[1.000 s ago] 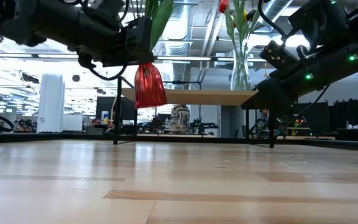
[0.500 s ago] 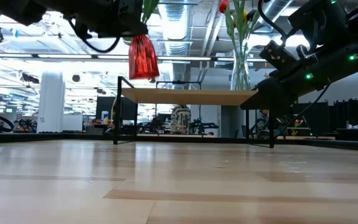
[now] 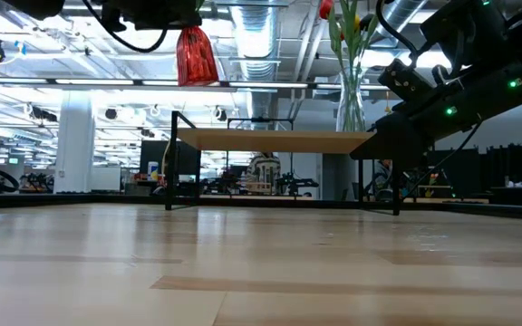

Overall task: Pick and place flowers into a vace then onto a shelf
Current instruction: Put the red vase with flowers on the shelf

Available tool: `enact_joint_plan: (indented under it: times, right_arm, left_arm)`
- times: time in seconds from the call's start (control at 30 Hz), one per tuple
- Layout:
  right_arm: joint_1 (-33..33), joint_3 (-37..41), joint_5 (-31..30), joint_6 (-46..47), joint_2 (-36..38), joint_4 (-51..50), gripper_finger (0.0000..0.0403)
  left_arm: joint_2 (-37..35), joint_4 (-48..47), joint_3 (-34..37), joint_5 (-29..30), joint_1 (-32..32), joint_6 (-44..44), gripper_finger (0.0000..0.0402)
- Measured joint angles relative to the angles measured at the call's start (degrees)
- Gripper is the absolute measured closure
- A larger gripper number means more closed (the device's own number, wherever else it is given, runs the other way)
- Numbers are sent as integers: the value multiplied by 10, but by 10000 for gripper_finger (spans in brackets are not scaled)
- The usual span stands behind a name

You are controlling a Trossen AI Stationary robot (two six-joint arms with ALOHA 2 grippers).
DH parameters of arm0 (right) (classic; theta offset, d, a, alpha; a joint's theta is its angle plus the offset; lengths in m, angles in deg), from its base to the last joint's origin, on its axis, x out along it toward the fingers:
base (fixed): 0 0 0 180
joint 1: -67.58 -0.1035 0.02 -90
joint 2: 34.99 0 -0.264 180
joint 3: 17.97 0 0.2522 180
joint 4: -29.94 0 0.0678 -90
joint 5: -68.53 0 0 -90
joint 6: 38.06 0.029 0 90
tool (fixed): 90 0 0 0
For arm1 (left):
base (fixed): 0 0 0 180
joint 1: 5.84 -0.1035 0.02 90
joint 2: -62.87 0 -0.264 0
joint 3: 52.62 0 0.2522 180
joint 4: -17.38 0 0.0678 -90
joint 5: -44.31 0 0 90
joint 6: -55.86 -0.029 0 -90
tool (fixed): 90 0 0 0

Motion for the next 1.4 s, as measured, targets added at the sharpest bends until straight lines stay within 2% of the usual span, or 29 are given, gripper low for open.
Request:
enact_joint_plan:
  times: [0.2,0.53,1.0,1.4]
  right_arm:
    - [0,0,0,0,0,0,403]
    - [0,0,0,0,0,0,403]
    - [1,0,0,-1,0,-2,403]
    - [13,0,1,-1,0,-4,403]
  left_arm:
    - [-37,-16,0,-38,-29,-8,251]
    - [-54,-71,0,-107,-102,50,251]
    - [-54,-153,0,-264,-251,171,251]
    - [-54,-200,0,-368,-369,242,251]
